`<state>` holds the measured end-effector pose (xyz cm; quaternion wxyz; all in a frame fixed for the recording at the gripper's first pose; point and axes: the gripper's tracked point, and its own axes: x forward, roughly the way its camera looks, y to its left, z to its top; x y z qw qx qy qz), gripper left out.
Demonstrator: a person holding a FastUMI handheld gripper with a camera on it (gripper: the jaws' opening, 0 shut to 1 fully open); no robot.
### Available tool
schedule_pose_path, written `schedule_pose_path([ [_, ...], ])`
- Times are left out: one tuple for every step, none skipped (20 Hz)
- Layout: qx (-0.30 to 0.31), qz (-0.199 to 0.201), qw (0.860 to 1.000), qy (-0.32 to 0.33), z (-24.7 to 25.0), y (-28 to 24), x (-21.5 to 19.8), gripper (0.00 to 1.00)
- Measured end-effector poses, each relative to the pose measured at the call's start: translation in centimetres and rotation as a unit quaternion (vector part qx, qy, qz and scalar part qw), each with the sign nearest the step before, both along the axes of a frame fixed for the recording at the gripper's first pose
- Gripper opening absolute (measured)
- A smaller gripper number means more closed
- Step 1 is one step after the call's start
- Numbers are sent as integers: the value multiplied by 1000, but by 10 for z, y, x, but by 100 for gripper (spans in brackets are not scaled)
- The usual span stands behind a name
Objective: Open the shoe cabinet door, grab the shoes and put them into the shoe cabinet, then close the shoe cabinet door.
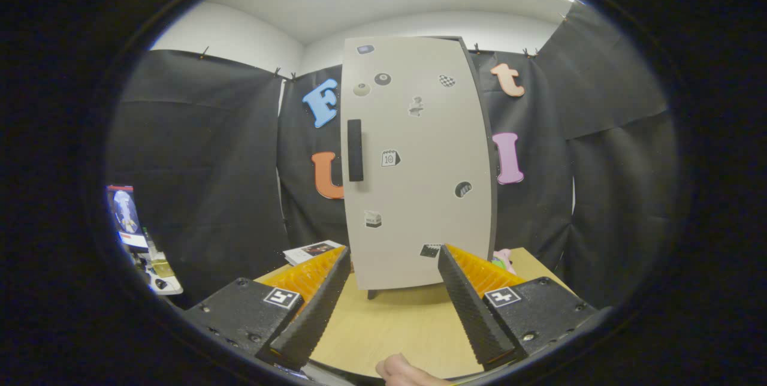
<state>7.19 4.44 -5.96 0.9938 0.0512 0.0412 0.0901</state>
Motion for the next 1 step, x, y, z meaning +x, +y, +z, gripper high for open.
schedule_pose_path([
  [0,0,1000,0,0,0,-1,97],
])
